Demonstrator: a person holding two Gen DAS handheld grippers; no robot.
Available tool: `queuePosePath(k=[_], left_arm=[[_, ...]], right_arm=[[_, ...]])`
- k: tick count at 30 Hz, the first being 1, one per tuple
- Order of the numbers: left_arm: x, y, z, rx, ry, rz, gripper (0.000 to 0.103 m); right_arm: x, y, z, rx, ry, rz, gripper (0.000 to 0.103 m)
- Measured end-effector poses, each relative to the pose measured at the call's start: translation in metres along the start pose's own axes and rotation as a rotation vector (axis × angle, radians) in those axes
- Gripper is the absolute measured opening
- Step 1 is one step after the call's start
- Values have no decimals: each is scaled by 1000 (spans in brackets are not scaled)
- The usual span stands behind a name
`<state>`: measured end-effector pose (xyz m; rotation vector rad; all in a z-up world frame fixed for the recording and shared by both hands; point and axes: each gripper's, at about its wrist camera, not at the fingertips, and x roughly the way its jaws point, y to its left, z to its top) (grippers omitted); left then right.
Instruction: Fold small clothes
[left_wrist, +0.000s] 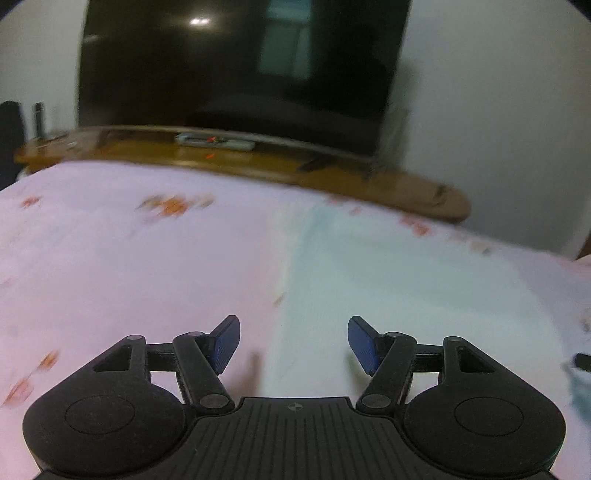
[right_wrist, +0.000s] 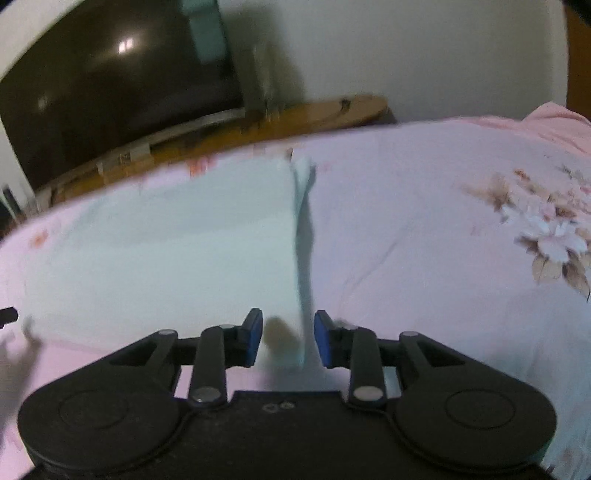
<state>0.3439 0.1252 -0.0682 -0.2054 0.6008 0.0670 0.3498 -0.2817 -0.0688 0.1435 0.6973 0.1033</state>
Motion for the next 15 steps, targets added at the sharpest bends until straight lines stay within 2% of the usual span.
queuePosePath(k=[2, 6, 7, 8, 9, 10, 13, 15], left_arm=[[21, -20, 18, 41, -2, -36, 64], [76, -64, 37, 112, 52, -98, 64], [88, -72, 42, 117, 54, -110, 66], [100, -84, 46, 134, 54, -126, 72], [108, -93, 50, 158, 48, -127, 85], [112, -105, 51, 184, 34, -118, 88], [138, -124, 52, 277, 65, -95, 88], [152, -115, 47, 296, 108, -59, 88]], right_arm=[[10, 5, 15, 15, -15, 24, 26], [54, 41, 50, -37, -16, 93, 27], [67, 53, 56, -59, -11, 106, 29], [82, 66, 61, -101, -6, 114, 30], [96, 79, 66, -139, 0, 108, 30], [105, 87, 69, -153, 2, 108, 31], [132, 102, 78, -183, 24, 147, 30], [144, 109, 74, -279, 51, 161, 26]])
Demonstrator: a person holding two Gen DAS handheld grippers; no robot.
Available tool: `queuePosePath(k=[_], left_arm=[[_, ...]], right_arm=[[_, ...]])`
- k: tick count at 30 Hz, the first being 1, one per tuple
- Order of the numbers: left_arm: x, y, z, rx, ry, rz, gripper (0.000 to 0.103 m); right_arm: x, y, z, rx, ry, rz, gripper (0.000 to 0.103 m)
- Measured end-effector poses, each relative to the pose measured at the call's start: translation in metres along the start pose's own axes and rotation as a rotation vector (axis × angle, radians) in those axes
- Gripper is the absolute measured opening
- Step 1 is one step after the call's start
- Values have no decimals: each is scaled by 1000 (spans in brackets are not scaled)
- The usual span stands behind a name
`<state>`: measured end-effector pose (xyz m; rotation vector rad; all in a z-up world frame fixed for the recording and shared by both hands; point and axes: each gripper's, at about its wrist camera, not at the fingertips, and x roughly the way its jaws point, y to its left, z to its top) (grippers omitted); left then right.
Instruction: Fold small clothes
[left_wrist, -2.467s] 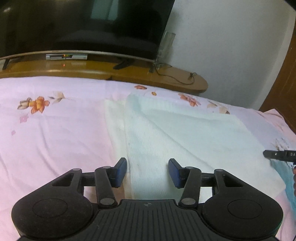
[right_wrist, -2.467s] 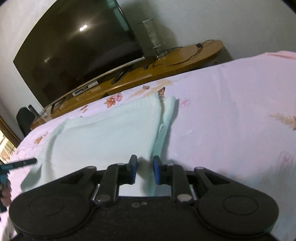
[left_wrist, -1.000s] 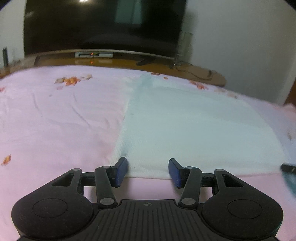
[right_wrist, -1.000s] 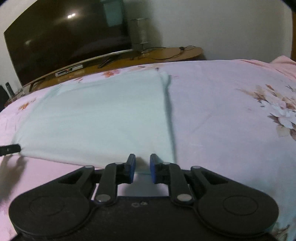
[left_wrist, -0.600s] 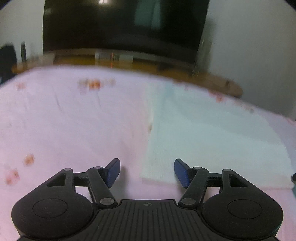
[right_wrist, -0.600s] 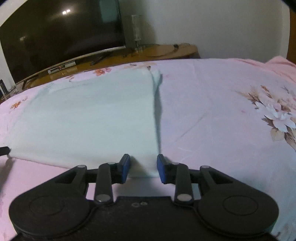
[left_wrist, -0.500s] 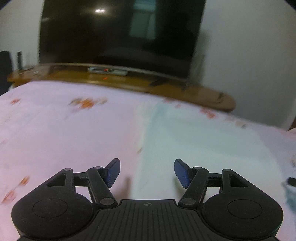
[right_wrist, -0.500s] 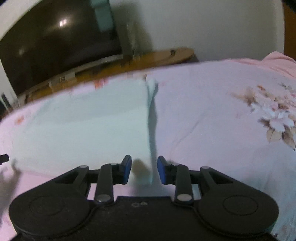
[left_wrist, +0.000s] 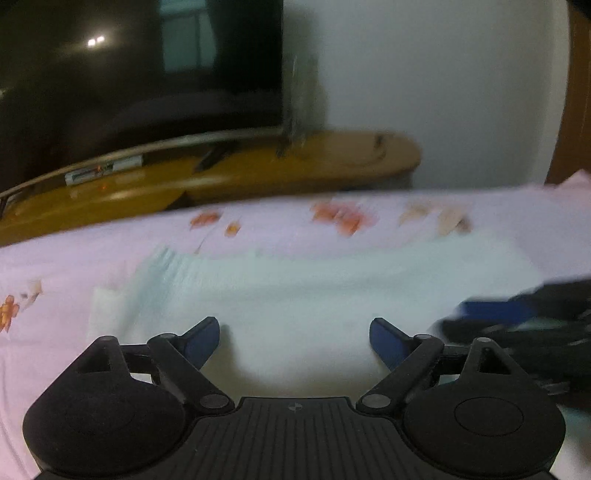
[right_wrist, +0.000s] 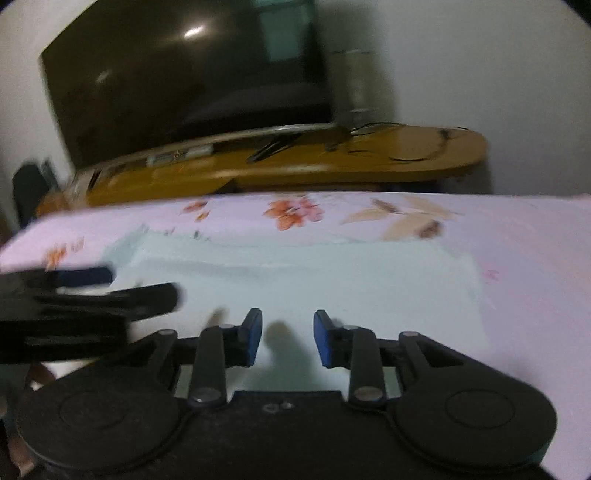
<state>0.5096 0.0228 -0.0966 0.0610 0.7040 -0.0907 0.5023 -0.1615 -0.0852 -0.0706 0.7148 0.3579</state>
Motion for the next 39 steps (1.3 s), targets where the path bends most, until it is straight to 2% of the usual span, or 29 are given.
queuePosePath(k=[1, 3, 5, 7, 10, 11, 13, 16, 17, 18, 19, 20, 22, 23, 24, 26, 30, 32, 39], left_arm=[[1, 9, -5, -8, -12, -3, 93], [-8, 34, -17, -48, -47, 5, 94], [-16, 48, -24, -64, -68, 11, 94], [-19, 54, -24, -72, -73, 36, 94], [-43, 56, -24, -145, -91, 99, 94], [-58, 62, -28, -199, -115, 90, 94], [-95, 71, -50, -307, -144, 59, 94], [-148, 83, -98, -446, -172, 26, 93], [-163, 86, -113, -482, -186, 11, 90], [-175, 88, -125, -512, -188, 10, 80], [-183, 90, -136, -546, -179, 2, 74], [-187, 93, -147, -598, -160, -21, 70], [-185, 101, -167, -718, -108, -53, 58], [-180, 106, -177, -794, -84, -102, 54], [-174, 109, -185, -863, -61, -152, 44], [-164, 111, -196, -971, -46, -182, 43], [-146, 116, -213, -1174, -119, -210, 43], [-137, 118, -213, -1234, -156, -213, 43], [-103, 114, -193, -1312, -222, -222, 43]], right_arm=[[0, 0, -5, -52, 3, 2, 26], [-8, -14, -14, -100, -23, -21, 26], [-24, -41, -22, -50, -47, -115, 26], [-35, -69, -30, 32, -65, -149, 26], [-38, -64, -28, -8, -54, -142, 28], [-46, -59, -26, -2, -65, -147, 29], [-70, -51, -26, 46, -125, -99, 31], [-99, -37, -40, 81, -133, -10, 29], [-108, -31, -46, 91, -129, 21, 23], [-116, -24, -55, 105, -118, 46, 18], [-120, -18, -62, 115, -102, 68, 11], [-124, -12, -69, 122, -87, 84, 7], [-133, 0, -82, 133, -82, 98, 6], [-136, 4, -86, 145, -77, 107, 5], [-139, 8, -88, 164, -72, 120, 5], [-142, 15, -87, 173, -70, 137, 5], [-147, 30, -85, 160, -76, 154, 6], [-148, 30, -83, 172, -79, 148, 7], [-136, 17, -77, 252, -68, 157, 7]])
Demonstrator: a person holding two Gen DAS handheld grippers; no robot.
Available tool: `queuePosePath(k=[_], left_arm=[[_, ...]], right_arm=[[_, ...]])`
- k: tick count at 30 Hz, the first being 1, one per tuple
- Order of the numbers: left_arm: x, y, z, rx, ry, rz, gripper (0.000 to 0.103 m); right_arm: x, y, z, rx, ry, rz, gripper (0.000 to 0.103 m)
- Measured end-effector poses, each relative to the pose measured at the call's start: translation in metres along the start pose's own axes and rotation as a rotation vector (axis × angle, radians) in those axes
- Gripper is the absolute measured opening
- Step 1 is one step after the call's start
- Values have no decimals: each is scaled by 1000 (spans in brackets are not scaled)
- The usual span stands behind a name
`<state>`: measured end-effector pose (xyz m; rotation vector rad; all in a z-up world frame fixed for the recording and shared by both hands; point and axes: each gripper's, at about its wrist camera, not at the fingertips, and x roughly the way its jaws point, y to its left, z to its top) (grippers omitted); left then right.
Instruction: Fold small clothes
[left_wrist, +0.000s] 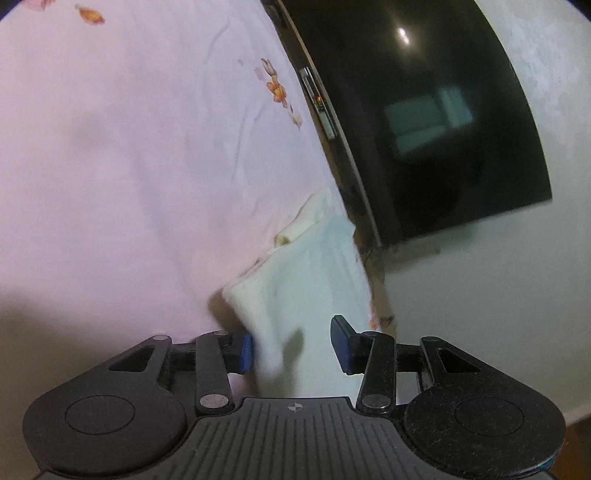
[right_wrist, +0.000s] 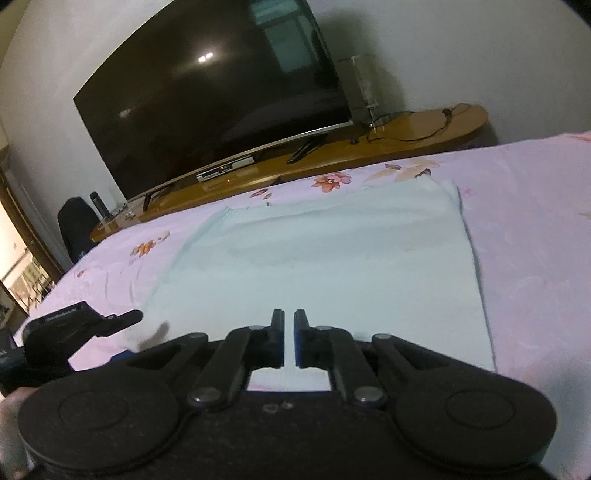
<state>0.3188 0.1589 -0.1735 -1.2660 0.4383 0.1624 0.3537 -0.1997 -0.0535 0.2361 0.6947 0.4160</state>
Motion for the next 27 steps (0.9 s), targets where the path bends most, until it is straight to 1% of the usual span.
queuePosePath(k=[2, 4, 7, 8, 9, 10, 11, 12, 13, 17, 19, 21, 27], left_arm=[[10, -4, -4, -25, -26, -8, 43], [22, -10, -6, -20, -47, -6, 43], [25, -13, -7, -9, -66, -17, 42], [26, -12, -8, -6, -68, -24, 37], [30, -11, -8, 3, -57, -7, 19], [32, -6, -7, -2, -46, 16, 9], [31, 1, -6, -18, -51, -19, 9], [31, 1, -6, -12, -47, -32, 9], [31, 0, -6, 3, -45, -32, 9], [35, 0, -7, 6, -62, -44, 9], [34, -3, -11, 38, -75, -38, 9], [30, 0, -12, 43, -79, -37, 9], [27, 1, -11, 64, -77, -24, 9]], right_arm=[[9, -5, 4, 35, 6, 19, 6], [21, -10, 9, 70, 15, 30, 6], [42, -10, 17, 71, 26, 38, 3], [50, -9, 20, 70, 32, 42, 3], [56, -8, 22, 68, 36, 47, 3], [62, -6, 25, 66, 38, 52, 3], [68, -4, 27, 65, 42, 58, 3], [73, -2, 29, 62, 41, 58, 3], [77, -1, 31, 62, 42, 57, 3], [91, 0, 33, 70, 48, 65, 3], [96, 1, 32, 67, 52, 62, 3], [99, -1, 30, 76, 61, 59, 3], [94, -8, 27, 92, 53, 43, 3]])
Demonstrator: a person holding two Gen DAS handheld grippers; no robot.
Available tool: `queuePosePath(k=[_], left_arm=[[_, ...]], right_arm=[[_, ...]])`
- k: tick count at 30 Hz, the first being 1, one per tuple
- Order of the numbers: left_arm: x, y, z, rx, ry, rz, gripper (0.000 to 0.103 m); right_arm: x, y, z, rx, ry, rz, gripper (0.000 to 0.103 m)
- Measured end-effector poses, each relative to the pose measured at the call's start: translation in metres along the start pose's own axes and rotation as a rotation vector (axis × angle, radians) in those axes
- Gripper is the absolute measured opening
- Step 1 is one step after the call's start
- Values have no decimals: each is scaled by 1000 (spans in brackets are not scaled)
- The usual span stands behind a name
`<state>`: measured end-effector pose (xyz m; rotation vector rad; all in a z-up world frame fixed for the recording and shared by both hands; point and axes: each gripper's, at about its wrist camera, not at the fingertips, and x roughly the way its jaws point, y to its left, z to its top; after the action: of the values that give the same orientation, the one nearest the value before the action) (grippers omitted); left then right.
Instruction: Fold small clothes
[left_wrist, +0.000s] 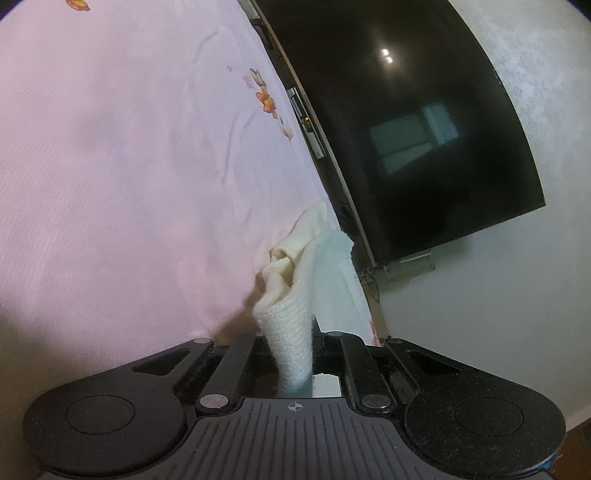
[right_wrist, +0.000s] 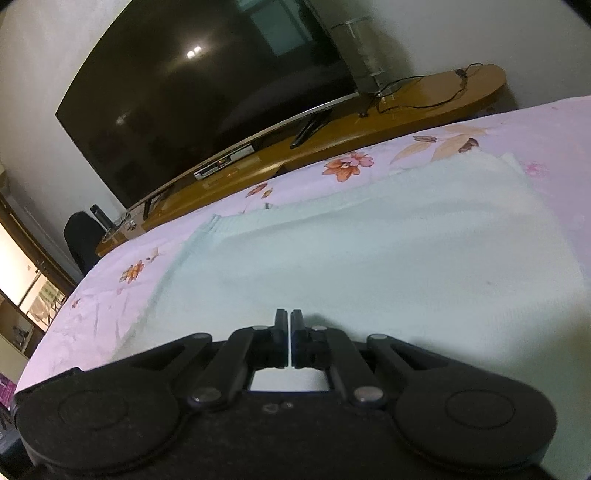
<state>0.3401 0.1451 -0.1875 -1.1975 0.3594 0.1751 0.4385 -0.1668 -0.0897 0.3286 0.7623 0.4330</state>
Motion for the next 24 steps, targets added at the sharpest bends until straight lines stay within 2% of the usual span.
queuePosePath(k=[5, 10, 14, 18, 21, 24], left_arm=[[-1, -2, 0, 12, 1, 0, 9], [-4, -4, -1, 16, -7, -3, 9], [-2, -13, 0, 57, -5, 28, 9], [0, -17, 4, 92, 13, 37, 9], [-2, -24, 6, 121, 10, 31, 7], [-5, -37, 9, 179, 6, 7, 7]], right_arm=[[3, -3, 0, 10, 3, -4, 3], [0, -2, 2, 24, -17, 31, 3], [15, -3, -1, 13, 37, -4, 1], [1, -1, 0, 26, -41, 34, 2], [17, -8, -4, 50, 35, 40, 1], [22, -22, -9, 101, 35, 83, 0]])
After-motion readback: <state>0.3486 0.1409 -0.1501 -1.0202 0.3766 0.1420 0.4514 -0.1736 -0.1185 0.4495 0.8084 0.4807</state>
